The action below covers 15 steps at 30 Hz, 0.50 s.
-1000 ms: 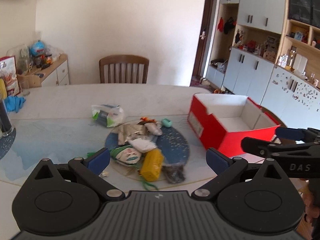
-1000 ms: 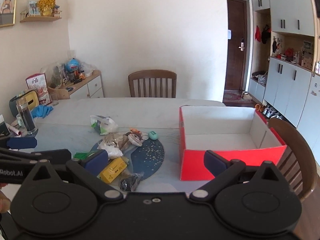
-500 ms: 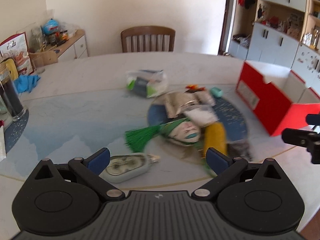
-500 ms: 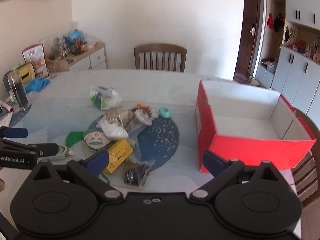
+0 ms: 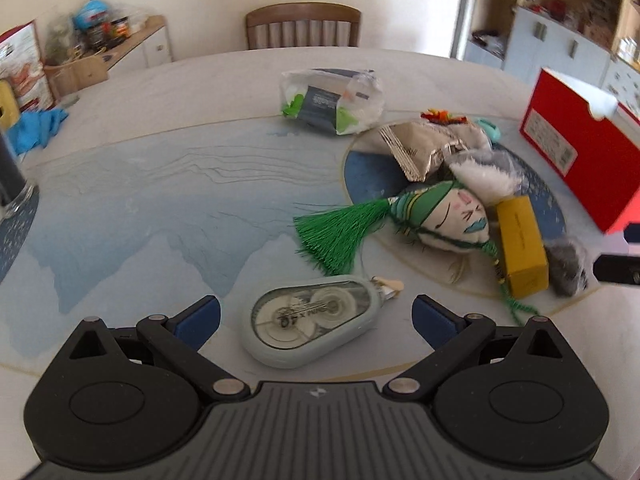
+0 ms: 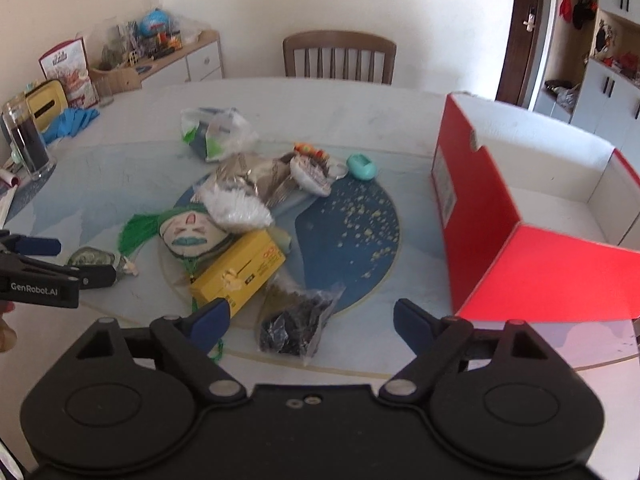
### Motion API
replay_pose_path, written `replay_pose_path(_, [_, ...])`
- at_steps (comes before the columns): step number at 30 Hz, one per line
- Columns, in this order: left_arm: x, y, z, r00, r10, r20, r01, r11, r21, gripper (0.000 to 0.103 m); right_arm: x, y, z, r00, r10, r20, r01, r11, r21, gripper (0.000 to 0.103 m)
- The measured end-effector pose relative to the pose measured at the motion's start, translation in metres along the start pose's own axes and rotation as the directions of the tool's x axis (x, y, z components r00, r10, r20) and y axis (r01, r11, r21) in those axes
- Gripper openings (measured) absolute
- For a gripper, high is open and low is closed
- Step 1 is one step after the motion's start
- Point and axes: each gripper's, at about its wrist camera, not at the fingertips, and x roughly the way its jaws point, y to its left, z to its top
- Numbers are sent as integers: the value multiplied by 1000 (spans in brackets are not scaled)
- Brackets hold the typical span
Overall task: Organize objects
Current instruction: 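Grasp the correction-tape dispenser with left tool while right tool grasps the black bag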
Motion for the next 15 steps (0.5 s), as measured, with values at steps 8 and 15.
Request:
replay_pose_path(8, [11,10,-1,997,-71,-16,72,992,99,99,24,3,3,998,5,-55,-6,1000,-12,78])
replay_pose_path(15, [20,14,0,996,-90,-16,92,987,135,92,38,5,4,996,11,-89,-13,1000,-16,74])
